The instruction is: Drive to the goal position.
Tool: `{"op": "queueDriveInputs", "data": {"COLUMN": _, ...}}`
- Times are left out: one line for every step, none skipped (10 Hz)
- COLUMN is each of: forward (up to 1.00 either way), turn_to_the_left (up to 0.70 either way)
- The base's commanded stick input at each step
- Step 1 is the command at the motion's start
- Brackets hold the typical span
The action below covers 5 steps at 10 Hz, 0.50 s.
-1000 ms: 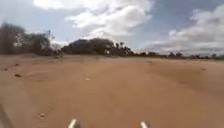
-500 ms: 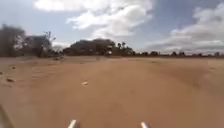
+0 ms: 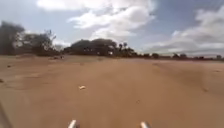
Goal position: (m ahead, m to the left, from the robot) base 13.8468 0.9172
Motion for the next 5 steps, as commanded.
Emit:
{"op": "queueDriveInputs", "data": {"forward": 0.70, "turn_to_the_left": 0.00}}
{"op": "queueDriveInputs", "data": {"forward": 0.70, "turn_to_the_left": 0.00}}
{"op": "queueDriveInputs", "data": {"forward": 0.70, "turn_to_the_left": -0.27}}
{"op": "queueDriveInputs", "data": {"forward": 0.70, "turn_to_the_left": -0.27}}
{"op": "queueDriveInputs", "data": {"forward": 0.70, "turn_to_the_left": -0.27}}
